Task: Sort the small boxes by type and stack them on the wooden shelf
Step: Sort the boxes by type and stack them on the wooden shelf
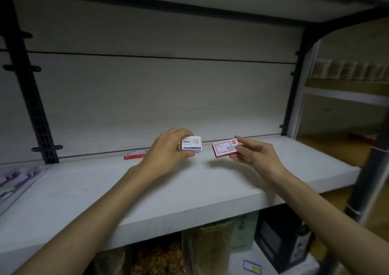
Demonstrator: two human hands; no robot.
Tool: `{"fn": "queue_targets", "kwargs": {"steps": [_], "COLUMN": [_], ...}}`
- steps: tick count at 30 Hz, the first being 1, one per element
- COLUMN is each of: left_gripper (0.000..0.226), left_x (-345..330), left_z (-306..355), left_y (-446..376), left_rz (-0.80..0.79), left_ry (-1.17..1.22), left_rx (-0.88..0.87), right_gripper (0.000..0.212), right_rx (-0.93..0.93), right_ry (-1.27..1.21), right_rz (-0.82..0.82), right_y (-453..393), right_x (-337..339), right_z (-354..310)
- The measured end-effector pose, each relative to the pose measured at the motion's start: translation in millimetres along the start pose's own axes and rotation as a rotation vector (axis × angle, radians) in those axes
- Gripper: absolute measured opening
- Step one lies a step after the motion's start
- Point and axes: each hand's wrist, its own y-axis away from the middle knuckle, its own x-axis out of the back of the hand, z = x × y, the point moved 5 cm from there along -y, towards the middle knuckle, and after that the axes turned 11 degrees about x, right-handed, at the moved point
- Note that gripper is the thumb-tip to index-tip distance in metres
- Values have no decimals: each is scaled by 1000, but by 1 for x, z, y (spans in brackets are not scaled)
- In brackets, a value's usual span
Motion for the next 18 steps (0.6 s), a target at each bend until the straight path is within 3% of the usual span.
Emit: {"fn": "queue_targets", "kwargs": {"steps": [6, 18], "left_gripper": [42, 42], "left_x": [-47, -169], "left_z": [78, 253], "left_y": [16, 51], "left_rz": [-48, -70], "left_ry": [90, 181], "left_rx": [-58, -10], "right_gripper": [33, 28], "right_rx": [7, -14], "right_ry": [50, 46], "right_rz": [40, 29], "right_y": [32, 89], "right_x": [74, 268], "right_z": [-24, -81]}}
